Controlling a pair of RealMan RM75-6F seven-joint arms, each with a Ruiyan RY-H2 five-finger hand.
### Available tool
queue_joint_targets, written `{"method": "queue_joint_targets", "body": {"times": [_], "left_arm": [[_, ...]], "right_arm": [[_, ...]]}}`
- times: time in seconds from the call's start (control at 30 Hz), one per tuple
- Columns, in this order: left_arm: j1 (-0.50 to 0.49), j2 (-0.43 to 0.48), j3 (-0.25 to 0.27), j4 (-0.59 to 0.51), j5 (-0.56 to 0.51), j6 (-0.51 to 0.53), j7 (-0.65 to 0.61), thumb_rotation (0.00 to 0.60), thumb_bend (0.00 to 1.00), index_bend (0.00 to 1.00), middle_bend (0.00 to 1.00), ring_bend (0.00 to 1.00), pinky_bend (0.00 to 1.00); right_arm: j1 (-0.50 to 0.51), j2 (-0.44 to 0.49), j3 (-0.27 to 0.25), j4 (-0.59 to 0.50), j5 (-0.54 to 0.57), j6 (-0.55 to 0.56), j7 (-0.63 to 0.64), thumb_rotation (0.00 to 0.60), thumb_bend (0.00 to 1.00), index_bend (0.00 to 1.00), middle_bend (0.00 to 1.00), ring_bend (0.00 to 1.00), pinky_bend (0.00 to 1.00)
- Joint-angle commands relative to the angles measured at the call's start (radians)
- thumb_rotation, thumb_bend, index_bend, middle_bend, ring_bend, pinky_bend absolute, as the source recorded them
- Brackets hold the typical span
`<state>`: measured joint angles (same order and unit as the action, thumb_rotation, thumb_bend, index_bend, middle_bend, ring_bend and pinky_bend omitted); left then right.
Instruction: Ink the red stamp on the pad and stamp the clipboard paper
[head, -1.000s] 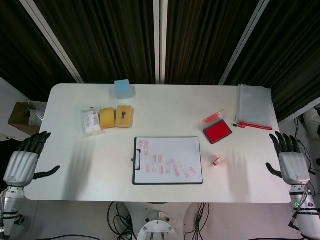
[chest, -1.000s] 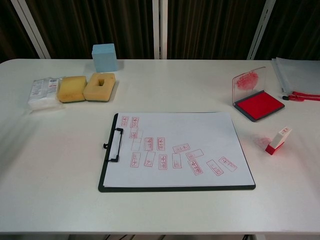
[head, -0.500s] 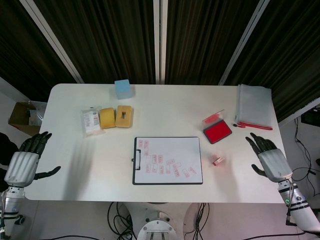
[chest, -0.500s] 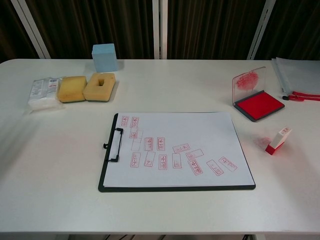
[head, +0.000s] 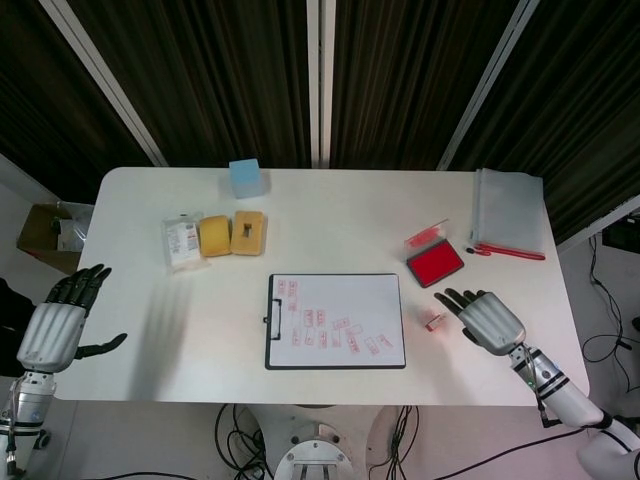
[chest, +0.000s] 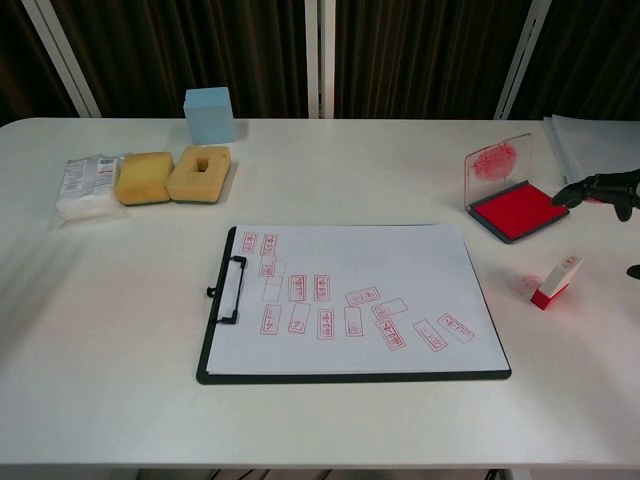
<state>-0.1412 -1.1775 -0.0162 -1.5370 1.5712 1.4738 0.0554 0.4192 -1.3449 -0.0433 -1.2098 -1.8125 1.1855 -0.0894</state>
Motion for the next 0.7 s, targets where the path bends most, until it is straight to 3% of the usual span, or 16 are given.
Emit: {"method": "queue_joint_targets", "body": {"times": [0.03, 0.7], "left_arm": [[0.0, 0.0, 0.0, 0.001, -0.001, -0.001, 0.0, 0.442, 0.12, 0.07, 0.07, 0.1, 0.18], [-0.005, -0.01, 0.003, 0.016, -0.009, -0.015, -0.008, 0.441, 0.12, 0.07, 0.07, 0.1, 0.18]], "right_arm": [[0.018, -0.042, -0.015, 0.05, -0.01, -0.008, 0.022, 0.6, 0.18, 0.22, 0.23, 0.42, 0.64], [0.027, -0.229, -0.046, 0.336, -0.017, 0.106, 0.181, 0.6, 0.18, 0.42, 0.38, 0.42, 0.64]]}}
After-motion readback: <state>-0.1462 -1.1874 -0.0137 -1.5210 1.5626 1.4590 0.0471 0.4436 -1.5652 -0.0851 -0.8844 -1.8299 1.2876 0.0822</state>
